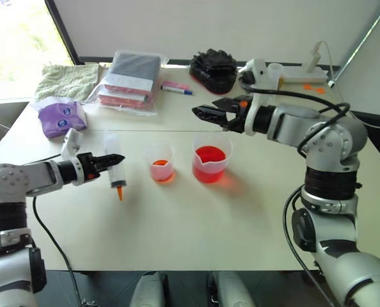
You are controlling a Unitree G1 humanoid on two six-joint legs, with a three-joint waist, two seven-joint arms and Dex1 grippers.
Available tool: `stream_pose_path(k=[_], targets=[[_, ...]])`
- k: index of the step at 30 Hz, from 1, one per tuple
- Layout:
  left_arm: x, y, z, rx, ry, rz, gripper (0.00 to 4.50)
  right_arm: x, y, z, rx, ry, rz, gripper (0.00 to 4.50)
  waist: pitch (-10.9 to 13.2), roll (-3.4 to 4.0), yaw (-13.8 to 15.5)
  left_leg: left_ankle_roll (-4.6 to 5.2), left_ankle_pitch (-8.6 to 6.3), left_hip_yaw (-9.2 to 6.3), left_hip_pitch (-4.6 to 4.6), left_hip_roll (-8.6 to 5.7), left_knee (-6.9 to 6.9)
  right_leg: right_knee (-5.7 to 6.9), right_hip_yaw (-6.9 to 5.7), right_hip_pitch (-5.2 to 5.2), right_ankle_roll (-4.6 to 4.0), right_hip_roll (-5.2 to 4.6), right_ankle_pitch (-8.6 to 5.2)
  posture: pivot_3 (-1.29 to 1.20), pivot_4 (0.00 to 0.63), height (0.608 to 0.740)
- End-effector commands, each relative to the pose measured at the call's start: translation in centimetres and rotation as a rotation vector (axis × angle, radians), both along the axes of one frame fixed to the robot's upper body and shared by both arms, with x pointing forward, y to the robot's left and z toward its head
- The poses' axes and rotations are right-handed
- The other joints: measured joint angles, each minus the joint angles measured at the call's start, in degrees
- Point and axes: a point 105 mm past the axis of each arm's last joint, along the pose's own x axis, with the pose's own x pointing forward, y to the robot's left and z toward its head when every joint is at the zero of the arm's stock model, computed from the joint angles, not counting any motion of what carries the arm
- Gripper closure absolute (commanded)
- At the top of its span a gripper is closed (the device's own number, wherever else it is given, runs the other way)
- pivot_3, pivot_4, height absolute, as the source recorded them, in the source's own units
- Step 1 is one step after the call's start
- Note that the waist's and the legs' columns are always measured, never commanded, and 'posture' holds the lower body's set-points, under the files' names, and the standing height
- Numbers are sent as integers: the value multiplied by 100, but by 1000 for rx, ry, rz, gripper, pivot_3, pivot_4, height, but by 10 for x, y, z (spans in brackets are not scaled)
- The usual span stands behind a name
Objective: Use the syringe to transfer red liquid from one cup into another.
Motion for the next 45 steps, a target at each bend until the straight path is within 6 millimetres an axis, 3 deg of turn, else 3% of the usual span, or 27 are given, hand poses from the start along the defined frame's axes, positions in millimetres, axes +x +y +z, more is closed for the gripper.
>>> stream_pose_path(k=[1,6,10,14,27,31,35,40,45], targets=[[5,0,0,20,31,5,3023,-6,-2,13,14,-53,-2,65,0,0,0,0,0,0,0,0,0,0,0,0,0,0,0,0,150,740],[9,0,-17,85,101,21,3023,-7,-2,12,17,-51,-10,65,0,0,1,0,0,0,1,-1,0,1,0,0,0,0,0,0,150,740],[10,-1,-18,90,112,10,1229,-8,-3,11,18,-50,-19,0,-1,1,5,-1,1,0,2,-1,1,3,0,0,0,0,0,0,150,740],[10,-3,-17,83,114,1,10,-9,-4,11,19,-50,-23,0,-2,2,2,-2,1,0,6,-1,1,10,1,1,0,-2,0,0,150,740],[7,6,9,60,-18,-36,10,-8,-9,11,11,-48,-29,0,-2,3,-22,-2,1,0,6,2,-1,12,2,-2,0,-1,0,0,150,740],[2,6,36,87,-185,-117,10,-10,-16,10,-23,-57,-13,0,0,0,-18,-3,1,0,4,4,-2,11,2,-5,0,1,0,0,150,740],[-10,6,78,197,-501,-250,10,-31,-29,11,-89,-100,124,0,2,1,32,-3,1,0,-5,7,-6,-7,1,-4,-1,-7,0,0,150,740],[-28,-2,106,295,-652,-393,10,-59,-46,3,-207,-126,307,0,4,3,28,2,-1,6,-8,0,-13,-44,1,8,-1,-7,-1,0,150,740],[-43,-2,118,360,-718,-482,10,-59,-74,-16,-434,-146,345,0,7,6,-1,10,-6,8,-6,-2,-13,-52,3,9,0,3,0,0,150,740]])
